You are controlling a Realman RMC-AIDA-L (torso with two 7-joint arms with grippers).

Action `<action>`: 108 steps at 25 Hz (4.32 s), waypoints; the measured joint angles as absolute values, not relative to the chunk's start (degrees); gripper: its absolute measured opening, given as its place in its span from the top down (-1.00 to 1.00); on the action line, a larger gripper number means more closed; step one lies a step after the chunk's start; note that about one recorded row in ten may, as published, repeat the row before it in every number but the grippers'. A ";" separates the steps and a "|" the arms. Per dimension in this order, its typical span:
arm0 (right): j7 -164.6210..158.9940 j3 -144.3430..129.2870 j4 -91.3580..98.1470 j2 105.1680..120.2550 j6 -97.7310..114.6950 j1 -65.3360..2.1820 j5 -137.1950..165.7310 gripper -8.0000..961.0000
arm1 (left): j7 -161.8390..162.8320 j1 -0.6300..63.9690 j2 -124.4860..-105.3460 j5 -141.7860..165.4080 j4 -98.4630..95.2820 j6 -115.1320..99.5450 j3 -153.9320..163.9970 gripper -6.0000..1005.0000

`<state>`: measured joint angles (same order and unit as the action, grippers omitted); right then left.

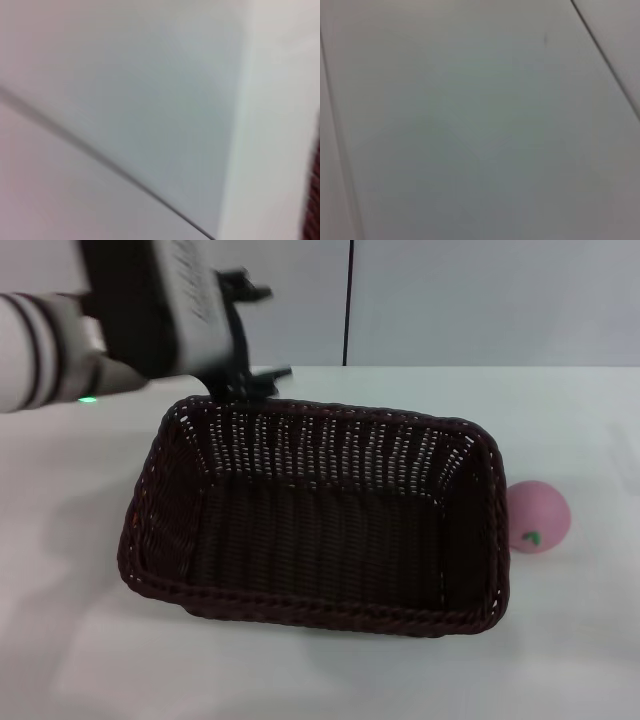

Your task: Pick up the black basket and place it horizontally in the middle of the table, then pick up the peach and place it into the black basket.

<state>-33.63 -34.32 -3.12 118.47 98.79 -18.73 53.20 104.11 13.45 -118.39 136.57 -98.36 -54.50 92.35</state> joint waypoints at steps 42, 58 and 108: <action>-127.16 -44.14 54.07 115.58 92.64 -34.60 145.00 -0.31 | 60.42 -1.66 -118.12 55.08 -57.05 -73.32 69.40 -0.60; -127.49 -41.16 62.42 118.90 88.34 -30.27 143.28 0.74 | 60.45 -2.25 -118.12 55.04 -54.51 -75.36 69.25 -0.60; -56.47 -72.82 28.81 119.40 80.93 -15.45 33.24 -0.49 | 40.81 2.28 -118.14 51.12 -22.60 -91.49 44.53 -0.60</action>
<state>-56.47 -72.82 28.81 119.40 80.93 -15.45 33.24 40.81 2.28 -118.14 51.12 -22.60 -91.49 44.53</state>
